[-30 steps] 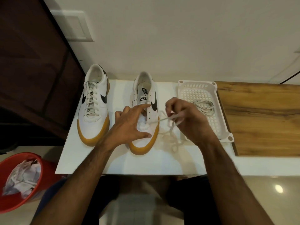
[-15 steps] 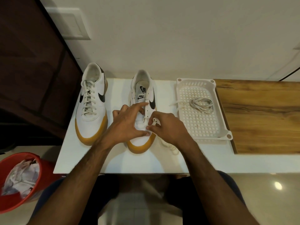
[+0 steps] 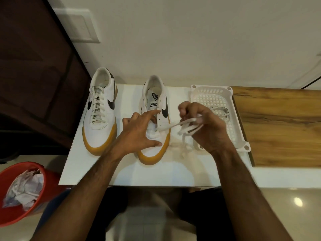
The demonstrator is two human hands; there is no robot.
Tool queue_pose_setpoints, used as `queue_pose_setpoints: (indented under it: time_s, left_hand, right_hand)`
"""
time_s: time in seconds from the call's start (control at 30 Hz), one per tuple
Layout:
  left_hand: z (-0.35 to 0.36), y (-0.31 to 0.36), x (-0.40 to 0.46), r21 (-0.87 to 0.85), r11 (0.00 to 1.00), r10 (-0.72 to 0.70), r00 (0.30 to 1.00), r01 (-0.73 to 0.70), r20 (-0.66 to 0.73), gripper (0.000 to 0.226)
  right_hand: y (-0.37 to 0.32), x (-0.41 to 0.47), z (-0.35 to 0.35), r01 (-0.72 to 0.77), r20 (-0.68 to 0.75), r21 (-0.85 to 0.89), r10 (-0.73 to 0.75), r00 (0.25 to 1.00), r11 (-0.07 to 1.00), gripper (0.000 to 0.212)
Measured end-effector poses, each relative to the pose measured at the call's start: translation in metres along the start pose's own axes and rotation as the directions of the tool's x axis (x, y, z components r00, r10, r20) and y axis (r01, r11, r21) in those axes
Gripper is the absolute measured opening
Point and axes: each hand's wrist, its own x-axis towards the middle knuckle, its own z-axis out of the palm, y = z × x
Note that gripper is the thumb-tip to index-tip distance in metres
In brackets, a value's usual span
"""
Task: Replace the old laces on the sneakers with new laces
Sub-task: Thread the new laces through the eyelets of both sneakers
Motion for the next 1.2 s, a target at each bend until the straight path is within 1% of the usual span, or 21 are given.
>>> queue_pose_setpoints:
  time_s: [0.07, 0.17, 0.23, 0.3, 0.43, 0.53, 0.57, 0.6, 0.67, 0.73, 0.77, 0.8, 0.87, 0.9, 0.93, 0.97, 1.0, 1.03, 1.07, 1.1, 1.2]
  left_hand:
    - [0.0, 0.0, 0.0, -0.006, 1.0, -0.002, 1.0, 0.002, -0.002, 0.104]
    - [0.0, 0.002, 0.0, -0.008, 1.0, -0.009, 1.0, 0.01, 0.004, 0.104]
    - [-0.001, 0.004, 0.0, -0.006, 1.0, -0.022, 1.0, 0.022, 0.015, 0.103]
    - [-0.001, 0.005, 0.001, -0.003, 1.0, -0.019, 1.0, 0.019, 0.012, 0.102]
    - [0.0, 0.003, 0.001, -0.006, 1.0, -0.018, 1.0, 0.018, 0.008, 0.101]
    - [0.001, 0.001, 0.001, 0.002, 1.0, -0.014, 1.0, 0.014, 0.006, 0.101]
    - [0.001, 0.001, 0.001, -0.002, 1.0, -0.011, 1.0, 0.011, 0.005, 0.101]
    - [0.001, 0.001, 0.001, -0.007, 1.0, -0.007, 1.0, 0.007, 0.001, 0.101]
    - [0.001, 0.001, 0.0, -0.005, 1.0, 0.004, 1.0, -0.004, -0.002, 0.102]
    - [0.001, 0.001, 0.0, 0.004, 1.0, 0.012, 1.0, -0.012, -0.006, 0.103]
    - [0.0, 0.001, 0.0, 0.006, 1.0, 0.009, 1.0, -0.009, -0.005, 0.103]
    - [0.0, 0.002, 0.0, 0.007, 1.0, 0.003, 1.0, -0.003, 0.001, 0.103]
    - [0.0, 0.002, 0.0, 0.004, 1.0, -0.002, 1.0, 0.002, 0.0, 0.103]
    - [0.0, 0.002, 0.0, 0.003, 1.0, -0.002, 1.0, 0.002, -0.001, 0.102]
    - [0.0, 0.002, 0.0, 0.006, 1.0, -0.002, 1.0, 0.002, 0.002, 0.102]
    - [0.0, 0.002, 0.0, 0.009, 1.0, -0.003, 1.0, 0.003, 0.003, 0.102]
    - [0.0, 0.002, 0.0, 0.009, 1.0, -0.005, 1.0, 0.005, 0.003, 0.102]
    - [0.001, 0.003, 0.0, 0.009, 1.0, -0.008, 1.0, 0.008, 0.004, 0.102]
    - [0.001, 0.003, 0.001, 0.01, 1.0, -0.012, 1.0, 0.012, 0.006, 0.102]
    - [0.001, 0.003, 0.001, 0.013, 1.0, -0.014, 1.0, 0.014, 0.005, 0.102]
    - [0.002, 0.002, 0.001, 0.015, 1.0, -0.021, 1.0, 0.021, 0.0, 0.102]
  right_hand:
    - [-0.005, -0.005, -0.004, -0.019, -0.033, 0.106, 0.023, 0.999, 0.994, 0.012]
    - [0.005, -0.006, -0.005, -0.191, -0.327, -0.326, 0.079, 0.942, 0.926, 0.031]
    - [0.015, -0.003, -0.005, -0.332, -0.445, -0.601, 0.041, 0.895, 0.727, 0.029]
    - [0.022, 0.0, -0.002, -0.399, -0.418, -0.763, 0.083, 0.905, 0.509, 0.026]
    - [0.038, 0.007, 0.012, -0.391, -0.357, -0.89, 0.178, 0.917, 0.234, 0.025]
    - [0.052, 0.012, 0.018, -0.377, -0.372, -0.925, 0.087, 0.924, 0.048, 0.02]
    - [0.054, 0.013, 0.017, -0.345, -0.342, -0.937, 0.062, 0.938, 0.051, 0.016]
    - [0.053, 0.013, 0.015, -0.305, -0.298, -0.944, 0.07, 0.952, 0.123, 0.015]
    - [0.045, 0.013, 0.009, -0.228, -0.197, -0.867, 0.116, 0.973, 0.443, 0.013]
    - [0.03, 0.011, 0.008, -0.127, -0.1, -0.568, 0.085, 0.991, 0.813, 0.01]
    - [0.022, 0.01, 0.009, -0.049, -0.069, -0.31, 0.029, 0.997, 0.949, 0.011]
    - [0.014, 0.009, 0.011, 0.013, -0.055, -0.022, -0.014, 0.998, 1.0, 0.012]
    - [0.003, 0.006, 0.012, 0.046, -0.049, 0.35, -0.031, 0.998, 0.936, 0.015]
    - [0.002, 0.005, 0.011, 0.023, -0.07, 0.351, 0.002, 0.998, 0.936, 0.018]
    - [0.002, 0.004, 0.01, -0.018, -0.129, 0.226, 0.049, 0.99, 0.974, 0.022]
    - [0.007, 0.002, 0.007, -0.082, -0.223, -0.021, 0.075, 0.972, 0.996, 0.026]
    - [0.013, 0.002, 0.004, -0.177, -0.311, -0.339, 0.068, 0.948, 0.924, 0.027]
    - [0.018, 0.001, 0.002, -0.28, -0.366, -0.602, 0.053, 0.929, 0.748, 0.025]
    - [0.023, 0.001, 0.002, -0.356, -0.382, -0.749, 0.075, 0.921, 0.558, 0.023]
    - [0.027, 0.001, 0.004, -0.397, -0.382, -0.811, 0.125, 0.916, 0.431, 0.025]
    - [0.034, 0.004, 0.012, -0.403, -0.361, -0.863, 0.186, 0.914, 0.304, 0.029]
